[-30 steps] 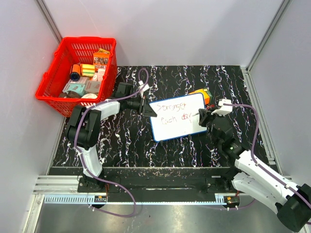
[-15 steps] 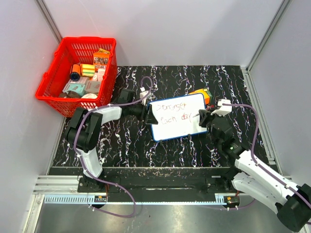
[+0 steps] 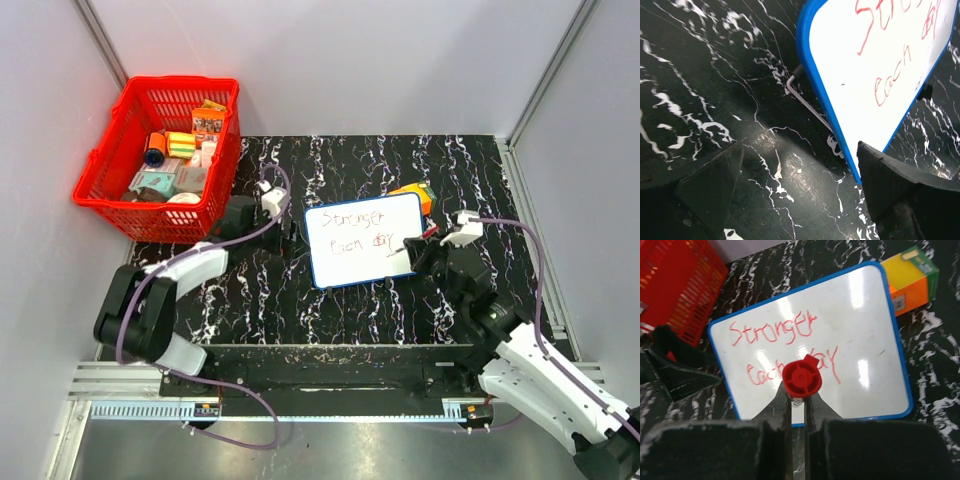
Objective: Write a sentence on the whiteboard
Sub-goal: Place the whiteboard marker at the center of the board.
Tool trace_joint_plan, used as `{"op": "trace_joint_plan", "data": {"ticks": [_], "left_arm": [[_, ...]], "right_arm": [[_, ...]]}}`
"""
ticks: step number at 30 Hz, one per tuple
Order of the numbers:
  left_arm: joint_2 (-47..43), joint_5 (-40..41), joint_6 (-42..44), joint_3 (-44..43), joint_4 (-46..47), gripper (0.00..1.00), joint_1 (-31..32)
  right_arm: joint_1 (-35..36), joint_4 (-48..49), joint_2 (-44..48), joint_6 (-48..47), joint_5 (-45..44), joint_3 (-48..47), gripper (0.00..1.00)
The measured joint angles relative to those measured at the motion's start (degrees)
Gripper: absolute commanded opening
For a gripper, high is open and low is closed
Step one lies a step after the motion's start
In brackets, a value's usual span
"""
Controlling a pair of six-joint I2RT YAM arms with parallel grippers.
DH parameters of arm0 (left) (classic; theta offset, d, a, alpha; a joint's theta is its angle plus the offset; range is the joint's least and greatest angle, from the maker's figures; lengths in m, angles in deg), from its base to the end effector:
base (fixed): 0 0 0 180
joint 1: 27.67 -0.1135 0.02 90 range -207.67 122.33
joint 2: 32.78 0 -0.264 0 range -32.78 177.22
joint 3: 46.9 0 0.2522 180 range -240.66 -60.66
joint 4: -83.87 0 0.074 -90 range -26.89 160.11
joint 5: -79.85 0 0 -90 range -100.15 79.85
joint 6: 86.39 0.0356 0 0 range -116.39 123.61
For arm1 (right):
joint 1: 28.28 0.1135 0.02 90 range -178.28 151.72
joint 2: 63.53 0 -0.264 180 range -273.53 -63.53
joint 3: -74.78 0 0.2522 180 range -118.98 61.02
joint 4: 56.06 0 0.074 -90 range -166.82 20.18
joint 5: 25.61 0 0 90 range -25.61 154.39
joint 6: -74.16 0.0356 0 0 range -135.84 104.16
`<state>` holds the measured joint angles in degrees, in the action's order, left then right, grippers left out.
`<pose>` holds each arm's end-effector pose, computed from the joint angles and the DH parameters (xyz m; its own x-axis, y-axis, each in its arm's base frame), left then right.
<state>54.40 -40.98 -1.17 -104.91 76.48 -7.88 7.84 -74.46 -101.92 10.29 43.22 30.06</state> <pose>0.2867 -0.1225 0.1920 -0.6150 0.1453 -0.7750 0.6290 0.6831 -0.3711 0.1437 0.0890 0.2828 -0.2681 0.3128 -0.9112 -0.1630 0.9175 0.3629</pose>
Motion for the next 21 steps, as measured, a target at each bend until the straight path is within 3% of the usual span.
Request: {"op": "trace_joint_plan", "data": {"ticks": [7, 15, 21], "left_arm": [[-12.41, 7.39, -4.37, 3.78, 0.98, 0.99, 0.28], [-30.86, 13.57, -8.76, 4.63, 1.05, 0.99, 0.5], [-38.58, 15.87, -11.5, 4.63, 1.27, 0.99, 0.5]], "right_arm": [[-0.09, -4.79, 7.91, 19.23, 9.57, 5.81, 0.0], [-0.09, -8.83, 12.68, 41.77, 19.45, 23.91, 0.0], [-0.09, -8.63, 14.43, 50.75, 21.42, 26.12, 0.04]]}}
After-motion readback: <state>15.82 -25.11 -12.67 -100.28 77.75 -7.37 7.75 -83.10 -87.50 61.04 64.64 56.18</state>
